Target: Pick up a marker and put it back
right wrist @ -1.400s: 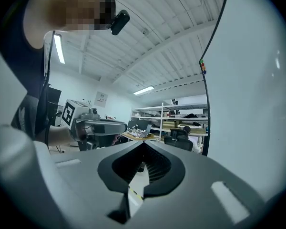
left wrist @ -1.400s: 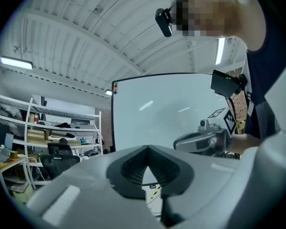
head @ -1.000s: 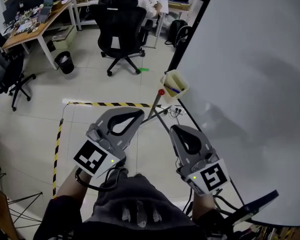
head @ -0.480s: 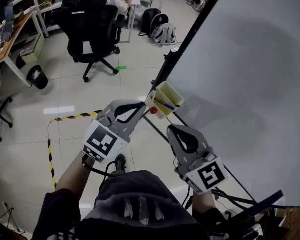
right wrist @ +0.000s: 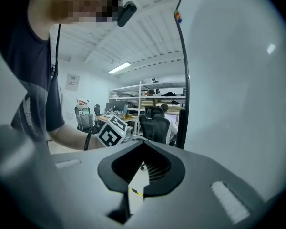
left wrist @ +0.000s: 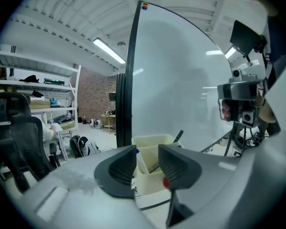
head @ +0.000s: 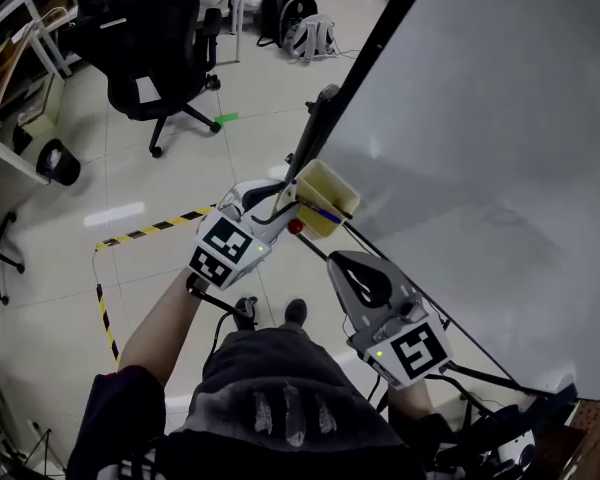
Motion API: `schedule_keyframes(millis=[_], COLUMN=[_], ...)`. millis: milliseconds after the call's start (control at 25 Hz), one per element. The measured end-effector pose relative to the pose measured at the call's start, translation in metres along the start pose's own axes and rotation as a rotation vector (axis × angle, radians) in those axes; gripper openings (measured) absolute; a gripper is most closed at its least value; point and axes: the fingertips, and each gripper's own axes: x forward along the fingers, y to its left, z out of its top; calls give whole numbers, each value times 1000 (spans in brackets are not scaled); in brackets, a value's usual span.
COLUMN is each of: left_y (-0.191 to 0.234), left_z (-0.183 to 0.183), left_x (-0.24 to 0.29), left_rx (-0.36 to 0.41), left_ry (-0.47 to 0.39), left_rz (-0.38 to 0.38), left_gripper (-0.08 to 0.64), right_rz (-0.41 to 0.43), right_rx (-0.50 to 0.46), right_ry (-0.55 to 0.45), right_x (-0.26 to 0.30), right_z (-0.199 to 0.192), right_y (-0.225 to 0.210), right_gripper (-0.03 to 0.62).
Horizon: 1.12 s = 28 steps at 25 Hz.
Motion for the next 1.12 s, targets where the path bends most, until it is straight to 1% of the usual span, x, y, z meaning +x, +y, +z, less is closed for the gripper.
schedule_keyframes(millis=[120, 240, 400, 560, 800, 1120], left_y=[13, 19, 23, 23, 17, 16], left_z=[-10, -20, -17, -15, -12, -8], left_x=[17, 29, 33, 35, 34, 29], left_rx=[-17, -33, -25, -17, 29, 72], left_ry=[22, 40, 18, 11, -7, -22], left_rz=[35, 40, 50, 48, 59, 95], left_gripper=[156, 160, 158, 150, 87, 66], right_rz=[2, 3, 5, 22, 34, 26], right_rx=[5, 15, 28, 30, 37, 42], right_ry=[8, 22, 33, 26, 31, 30], right_x=[3, 5, 8, 14, 18, 17], right_z=[-3, -7, -9, -8, -12, -14], right_y=[-10, -19, -30, -32, -30, -32], right_gripper=[2, 2, 2, 2, 2, 2])
